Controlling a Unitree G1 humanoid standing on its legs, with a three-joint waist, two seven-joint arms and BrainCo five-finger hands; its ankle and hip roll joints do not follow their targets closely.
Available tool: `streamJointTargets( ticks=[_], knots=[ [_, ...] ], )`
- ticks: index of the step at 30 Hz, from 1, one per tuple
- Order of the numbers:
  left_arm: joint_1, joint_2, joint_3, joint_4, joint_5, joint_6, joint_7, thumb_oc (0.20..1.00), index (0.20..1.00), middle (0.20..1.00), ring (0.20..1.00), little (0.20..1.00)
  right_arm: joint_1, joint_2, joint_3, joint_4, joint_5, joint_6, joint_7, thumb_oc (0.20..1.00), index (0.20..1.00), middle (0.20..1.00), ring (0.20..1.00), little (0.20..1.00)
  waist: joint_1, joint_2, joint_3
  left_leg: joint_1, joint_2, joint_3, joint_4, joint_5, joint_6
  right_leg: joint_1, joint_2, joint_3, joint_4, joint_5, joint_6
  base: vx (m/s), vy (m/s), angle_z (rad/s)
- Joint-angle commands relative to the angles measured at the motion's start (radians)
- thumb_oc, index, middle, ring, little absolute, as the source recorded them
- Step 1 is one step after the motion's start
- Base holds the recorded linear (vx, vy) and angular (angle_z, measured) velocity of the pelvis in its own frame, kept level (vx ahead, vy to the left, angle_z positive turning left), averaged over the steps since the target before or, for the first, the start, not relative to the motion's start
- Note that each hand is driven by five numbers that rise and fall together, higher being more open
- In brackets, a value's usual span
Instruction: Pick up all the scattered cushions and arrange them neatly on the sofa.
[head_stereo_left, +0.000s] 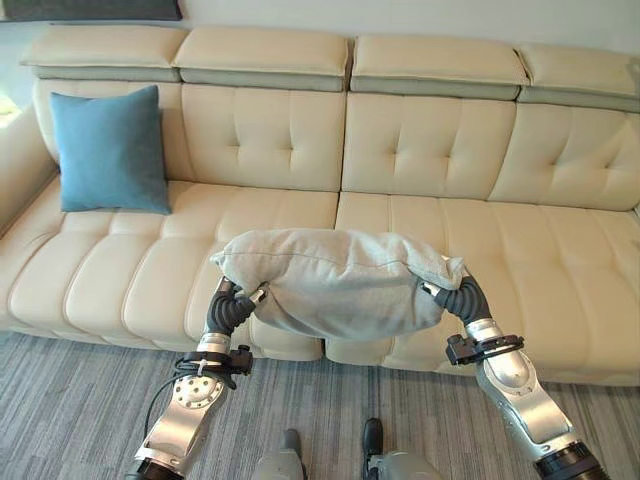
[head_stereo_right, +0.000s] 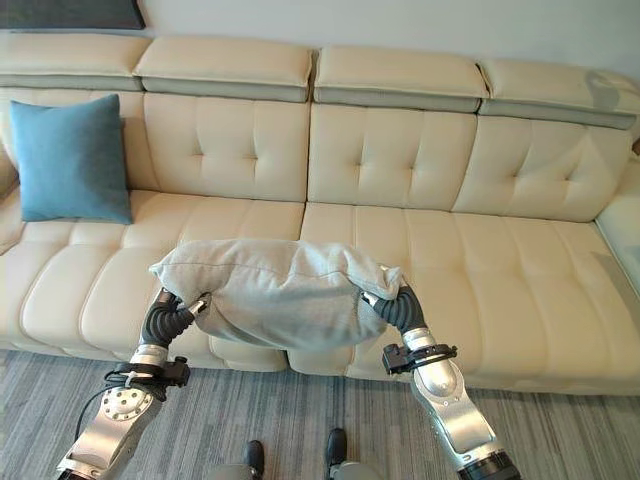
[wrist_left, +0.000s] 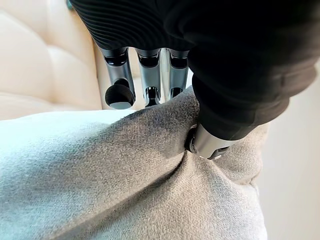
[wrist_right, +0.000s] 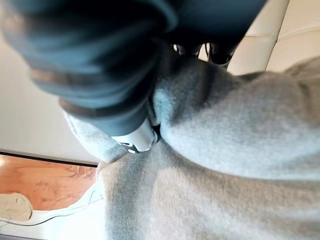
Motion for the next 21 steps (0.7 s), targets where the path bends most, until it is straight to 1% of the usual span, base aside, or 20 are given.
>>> streamJointTargets(
  ticks=[1,3,4,6,8,10,11,12,13,15,16,17,18,20,21],
  knots=[
    [-0.026,0.006,-0.016,-0.129,0.022,-0.067,-0.052,0.200,0.200,0.200,0.200,0.200,-0.048,0.009,0.001,-0.209,0.002,-0.121,0.020,0.200,0.200,0.200,0.200,0.200,-0.011,-0.036,-0.037,-0.059,0.006,0.042,0.035,-0.057,0.002,0.093,0.018,0.040,0.056,-0.140,0.072,0.19,0.036,0.05],
    [-0.021,0.004,-0.009,-0.131,0.028,-0.064,-0.046,0.200,0.200,0.200,0.200,0.200,-0.044,0.011,-0.009,-0.209,-0.002,-0.120,0.012,0.200,0.200,0.200,0.200,0.200,0.003,-0.027,-0.037,-0.091,0.001,0.026,-0.058,-0.014,-0.009,0.109,0.031,0.049,0.051,-0.156,0.076,0.19,0.061,-0.12],
    [-0.020,0.003,-0.008,-0.131,0.032,-0.060,-0.041,0.200,0.200,0.200,0.200,0.200,-0.040,0.013,-0.014,-0.206,-0.004,-0.120,0.005,0.200,0.200,0.200,0.200,0.200,0.010,-0.023,-0.035,-0.101,-0.004,0.010,-0.110,0.029,-0.019,0.121,0.038,0.055,0.051,-0.167,0.077,0.24,0.076,-0.28],
    [-0.023,-0.006,-0.010,-0.129,0.031,-0.058,-0.036,0.200,0.200,0.200,0.200,0.200,-0.031,0.023,-0.024,-0.196,-0.001,-0.117,-0.005,0.200,0.200,0.200,0.200,0.200,0.018,-0.020,-0.031,-0.135,-0.002,0.003,-0.177,0.066,-0.028,0.147,0.042,0.064,0.050,-0.189,0.081,0.27,0.086,-0.32],
    [-0.020,-0.015,-0.004,-0.129,0.030,-0.057,-0.032,0.200,0.200,0.200,0.200,0.200,-0.014,0.025,-0.037,-0.187,-0.006,-0.110,-0.008,0.200,0.200,0.200,0.200,0.200,0.024,-0.019,-0.034,-0.163,0.001,0.024,-0.209,0.086,-0.030,0.179,0.042,0.075,0.047,-0.207,0.085,0.37,0.149,-0.47],
    [-0.011,-0.017,-0.001,-0.133,0.029,-0.055,-0.038,0.200,0.200,0.200,0.200,0.200,-0.004,0.030,-0.040,-0.187,-0.003,-0.108,-0.002,0.200,0.200,0.200,0.200,0.200,0.033,-0.016,-0.044,-0.152,0.002,0.030,-0.228,0.099,-0.023,0.200,0.046,0.092,0.050,-0.217,0.087,0.35,0.163,-0.07],
    [-0.001,-0.014,0.004,-0.135,0.028,-0.056,-0.044,0.200,0.200,0.200,0.200,0.200,-0.001,0.033,-0.039,-0.190,-0.001,-0.109,0.004,0.200,0.200,0.200,0.200,0.200,0.037,-0.019,-0.054,-0.140,0.000,0.025,-0.223,0.106,-0.018,0.217,0.039,0.100,0.049,-0.221,0.093,0.38,0.193,-0.03],
    [0.008,-0.005,0.005,-0.135,0.023,-0.057,-0.048,0.200,0.200,0.200,0.200,0.200,-0.005,0.040,-0.028,-0.186,0.001,-0.106,0.015,0.200,0.200,0.200,0.200,0.200,0.043,-0.032,-0.060,-0.145,-0.012,0.017,-0.180,0.097,-0.006,0.225,0.017,0.113,0.071,-0.217,0.105,0.39,0.195,-0.09],
    [0.008,-0.004,0.006,-0.135,0.023,-0.058,-0.048,0.200,0.200,0.200,0.200,0.200,-0.006,0.041,-0.028,-0.186,0.001,-0.106,0.015,0.200,0.200,0.200,0.200,0.200,0.044,-0.034,-0.061,-0.146,-0.013,0.019,-0.177,0.094,-0.006,0.224,0.016,0.115,0.073,-0.219,0.106,0.36,0.190,-0.39],
    [0.013,0.009,0.005,-0.127,0.014,-0.053,-0.061,0.200,0.200,0.200,0.200,0.200,-0.010,0.051,-0.022,-0.184,-0.002,-0.105,0.027,0.200,0.200,0.200,0.200,0.200,0.055,-0.061,-0.069,-0.133,-0.028,0.034,-0.141,0.057,0.010,0.219,-0.025,0.120,0.123,-0.185,0.136,0.31,0.187,-0.31],
    [0.010,0.025,0.008,-0.125,0.019,-0.050,-0.059,0.200,0.200,0.200,0.200,0.200,-0.025,0.060,-0.010,-0.184,-0.002,-0.103,0.035,0.200,0.200,0.200,0.200,0.200,0.059,-0.073,-0.068,-0.105,-0.037,0.050,-0.131,0.020,0.033,0.178,-0.055,0.136,0.216,-0.110,0.163,0.25,0.184,-0.23],
    [0.010,0.025,0.009,-0.125,0.019,-0.050,-0.059,0.200,0.200,0.200,0.200,0.200,-0.025,0.060,-0.010,-0.184,-0.002,-0.103,0.035,0.200,0.200,0.200,0.200,0.200,0.062,-0.071,-0.069,-0.107,-0.034,0.052,-0.133,0.023,0.033,0.174,-0.052,0.139,0.215,-0.106,0.163,0.29,0.251,-0.28],
    [0.001,0.043,0.006,-0.123,0.023,-0.049,-0.067,0.200,0.200,0.200,0.200,0.200,-0.040,0.071,-0.004,-0.185,-0.004,-0.101,0.038,0.200,0.200,0.200,0.200,0.200,0.057,-0.076,-0.058,-0.071,-0.045,0.068,-0.125,-0.013,0.059,0.120,-0.078,0.151,0.341,-0.009,0.195,0.14,0.123,-0.46],
    [0.001,0.043,0.006,-0.123,0.023,-0.049,-0.067,0.200,0.200,0.200,0.200,0.200,-0.041,0.071,-0.004,-0.185,-0.004,-0.101,0.038,0.200,0.200,0.200,0.200,0.200,0.061,-0.074,-0.061,-0.075,-0.040,0.070,-0.127,-0.009,0.058,0.114,-0.074,0.154,0.340,-0.005,0.194,0.14,0.111,-0.44],
    [-0.007,0.052,0.009,-0.115,0.037,-0.050,-0.061,0.200,0.200,0.200,0.200,0.200,-0.053,0.079,0.005,-0.177,0.004,-0.105,0.046,0.200,0.200,0.200,0.200,0.200,0.049,-0.065,-0.045,-0.033,-0.044,0.072,-0.132,-0.034,0.075,0.059,-0.067,0.167,0.415,0.037,0.201,0.28,0.205,-0.28]
  ],
)
